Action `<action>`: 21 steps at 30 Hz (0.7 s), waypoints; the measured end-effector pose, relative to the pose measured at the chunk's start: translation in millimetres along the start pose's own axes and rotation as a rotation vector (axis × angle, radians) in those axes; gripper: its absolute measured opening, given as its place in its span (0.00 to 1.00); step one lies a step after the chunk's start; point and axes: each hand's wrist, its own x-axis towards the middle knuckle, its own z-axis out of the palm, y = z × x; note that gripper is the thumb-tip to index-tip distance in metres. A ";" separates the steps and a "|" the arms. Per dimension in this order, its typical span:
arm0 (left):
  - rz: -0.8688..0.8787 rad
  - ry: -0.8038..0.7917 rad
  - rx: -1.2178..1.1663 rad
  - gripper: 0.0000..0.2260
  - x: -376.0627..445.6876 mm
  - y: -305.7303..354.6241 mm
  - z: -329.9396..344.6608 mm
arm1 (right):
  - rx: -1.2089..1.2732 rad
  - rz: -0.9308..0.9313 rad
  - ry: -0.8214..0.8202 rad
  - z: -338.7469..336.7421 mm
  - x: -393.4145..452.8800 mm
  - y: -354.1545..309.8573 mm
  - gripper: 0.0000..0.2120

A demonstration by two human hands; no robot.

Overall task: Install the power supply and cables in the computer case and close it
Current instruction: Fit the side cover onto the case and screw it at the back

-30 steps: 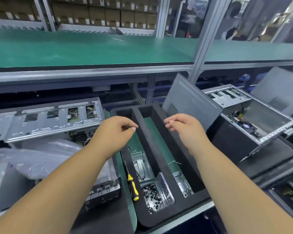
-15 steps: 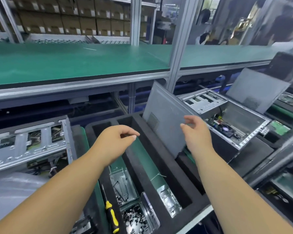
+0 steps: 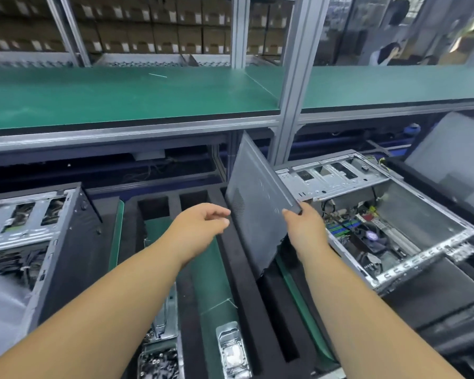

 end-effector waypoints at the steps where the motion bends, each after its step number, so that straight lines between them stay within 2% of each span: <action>1: -0.019 -0.003 -0.009 0.08 5.4 3.6 10.0 | -0.013 -0.020 -0.025 0.5 -0.8 0.6 0.09; 2: -0.035 -0.009 -0.016 0.09 10.7 7.6 19.5 | -0.029 -0.050 -0.036 1.0 -2.8 0.5 0.05; 7: -0.155 -0.008 -0.090 0.12 40.5 34.3 53.6 | -0.189 -0.229 -0.136 3.2 -16.8 -6.5 0.09; 9: -0.169 0.019 -0.013 0.14 52.9 45.9 59.8 | -0.228 -0.287 -0.223 5.1 -22.4 -11.1 0.11; 12: -0.160 0.118 0.234 0.24 69.2 59.1 62.0 | -0.261 -0.345 -0.322 9.5 -28.3 -15.1 0.14; 13: -0.146 0.165 0.362 0.23 73.1 61.9 61.6 | -0.260 -0.342 -0.357 10.5 -28.5 -15.7 0.16; 15: -0.118 0.255 0.560 0.15 75.9 64.4 60.0 | -0.237 -0.310 -0.442 12.1 -29.7 -15.0 0.22; 17: -0.090 0.314 0.627 0.06 77.3 65.8 61.1 | -0.181 -0.260 -0.536 10.1 -28.3 -14.0 0.28; 19: -0.043 0.353 0.666 0.03 76.9 65.8 60.9 | -0.084 -0.200 -0.600 7.4 -24.8 -12.3 0.33; 21: -0.017 0.388 0.704 0.07 75.4 65.3 54.9 | 0.002 -0.159 -0.586 4.3 -20.8 -11.4 0.33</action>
